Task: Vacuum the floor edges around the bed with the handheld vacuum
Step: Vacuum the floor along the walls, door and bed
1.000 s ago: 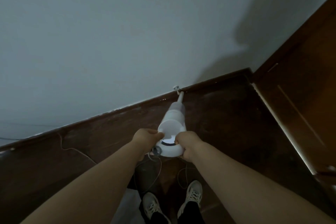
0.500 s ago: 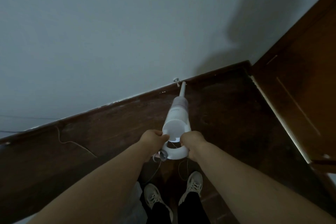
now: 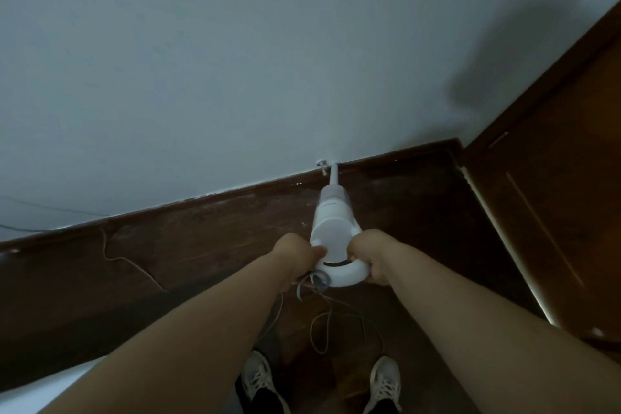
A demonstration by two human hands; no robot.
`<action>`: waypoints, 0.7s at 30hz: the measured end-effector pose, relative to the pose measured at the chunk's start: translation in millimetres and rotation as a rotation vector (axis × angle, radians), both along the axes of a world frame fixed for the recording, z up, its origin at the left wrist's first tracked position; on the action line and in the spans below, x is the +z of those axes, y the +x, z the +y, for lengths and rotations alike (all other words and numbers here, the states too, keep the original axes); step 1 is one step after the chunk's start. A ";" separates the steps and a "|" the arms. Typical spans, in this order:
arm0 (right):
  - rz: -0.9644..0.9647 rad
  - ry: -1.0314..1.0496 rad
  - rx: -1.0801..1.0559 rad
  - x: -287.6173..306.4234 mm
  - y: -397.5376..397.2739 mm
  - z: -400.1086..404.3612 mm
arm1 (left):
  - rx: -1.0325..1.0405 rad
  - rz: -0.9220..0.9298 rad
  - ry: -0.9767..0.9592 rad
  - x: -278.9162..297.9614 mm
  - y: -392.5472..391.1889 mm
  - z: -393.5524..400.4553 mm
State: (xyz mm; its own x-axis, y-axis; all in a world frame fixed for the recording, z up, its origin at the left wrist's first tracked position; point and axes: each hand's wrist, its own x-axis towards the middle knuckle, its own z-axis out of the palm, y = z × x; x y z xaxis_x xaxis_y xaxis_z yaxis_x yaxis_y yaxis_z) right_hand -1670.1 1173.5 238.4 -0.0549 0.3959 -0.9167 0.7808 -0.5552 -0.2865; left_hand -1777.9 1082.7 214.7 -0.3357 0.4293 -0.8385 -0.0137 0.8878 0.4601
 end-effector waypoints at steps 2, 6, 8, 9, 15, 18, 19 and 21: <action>0.005 -0.012 0.034 4.6 23.0 20.3 | 0.033 -0.021 -0.018 3.7 24.2 17.2; 0.010 -0.009 0.145 8.3 65.4 56.7 | 0.110 -0.122 -0.076 15.3 71.3 48.9; 0.022 -0.002 0.185 10.9 90.2 79.8 | 0.140 -0.132 -0.083 19.7 100.8 67.2; 0.023 0.006 0.196 13.2 96.6 89.1 | 0.159 -0.127 -0.071 19.6 110.3 74.6; 0.017 0.007 0.267 22.2 125.4 139.5 | 0.225 -0.139 -0.035 22.0 146.4 119.0; -0.009 0.013 0.335 23.1 136.3 159.1 | 0.258 -0.189 -0.029 23.9 162.0 135.0; -0.011 0.018 0.359 23.2 138.9 165.2 | 0.278 -0.226 -0.019 24.2 166.5 140.2; -0.020 0.024 0.421 20.8 147.8 180.6 | 0.322 -0.272 0.003 26.6 178.1 152.4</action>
